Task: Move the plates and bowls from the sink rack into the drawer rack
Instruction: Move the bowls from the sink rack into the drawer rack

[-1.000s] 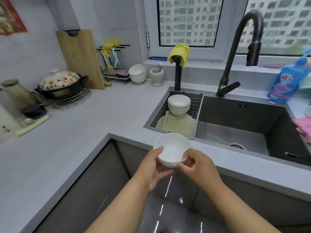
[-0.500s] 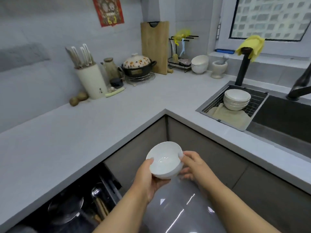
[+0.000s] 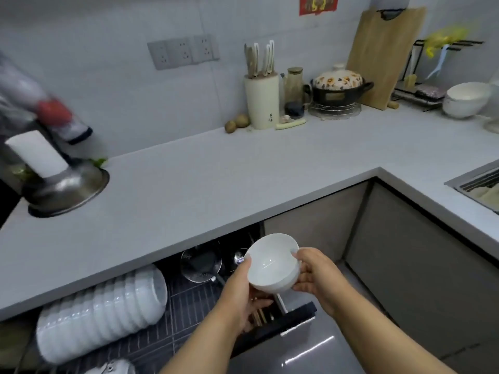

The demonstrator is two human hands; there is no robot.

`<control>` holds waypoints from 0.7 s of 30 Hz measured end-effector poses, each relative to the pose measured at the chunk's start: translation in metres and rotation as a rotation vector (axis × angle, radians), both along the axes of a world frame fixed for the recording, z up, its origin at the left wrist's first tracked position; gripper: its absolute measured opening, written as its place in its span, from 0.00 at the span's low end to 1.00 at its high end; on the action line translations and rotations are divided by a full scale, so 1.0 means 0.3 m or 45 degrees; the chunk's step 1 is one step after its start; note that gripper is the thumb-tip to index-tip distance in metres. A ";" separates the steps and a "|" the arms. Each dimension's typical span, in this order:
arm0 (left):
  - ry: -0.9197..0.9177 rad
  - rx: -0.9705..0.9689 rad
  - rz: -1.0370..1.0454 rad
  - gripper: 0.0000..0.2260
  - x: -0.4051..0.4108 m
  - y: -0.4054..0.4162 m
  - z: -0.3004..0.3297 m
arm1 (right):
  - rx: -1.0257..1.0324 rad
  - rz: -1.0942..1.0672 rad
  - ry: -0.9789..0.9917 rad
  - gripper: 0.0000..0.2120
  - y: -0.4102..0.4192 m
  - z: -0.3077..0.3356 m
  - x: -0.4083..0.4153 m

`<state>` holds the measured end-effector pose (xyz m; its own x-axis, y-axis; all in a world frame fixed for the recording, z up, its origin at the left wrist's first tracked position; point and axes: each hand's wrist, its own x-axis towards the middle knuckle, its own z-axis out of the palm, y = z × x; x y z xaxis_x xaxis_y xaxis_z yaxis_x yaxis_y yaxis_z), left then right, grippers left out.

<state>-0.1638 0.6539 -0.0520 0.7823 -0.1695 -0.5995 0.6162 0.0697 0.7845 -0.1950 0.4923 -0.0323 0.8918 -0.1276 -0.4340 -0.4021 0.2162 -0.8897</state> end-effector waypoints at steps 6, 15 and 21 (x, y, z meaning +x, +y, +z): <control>-0.038 0.440 0.239 0.20 0.015 0.482 -0.093 | -0.131 0.187 0.079 0.11 0.368 -0.093 0.117; 0.010 1.531 -0.120 0.13 -0.115 1.181 -0.298 | -0.431 0.420 0.268 0.17 0.897 -0.346 0.198; -0.145 1.821 -0.398 0.19 -0.177 1.332 -0.379 | -0.770 0.684 0.438 0.30 1.157 -0.482 0.211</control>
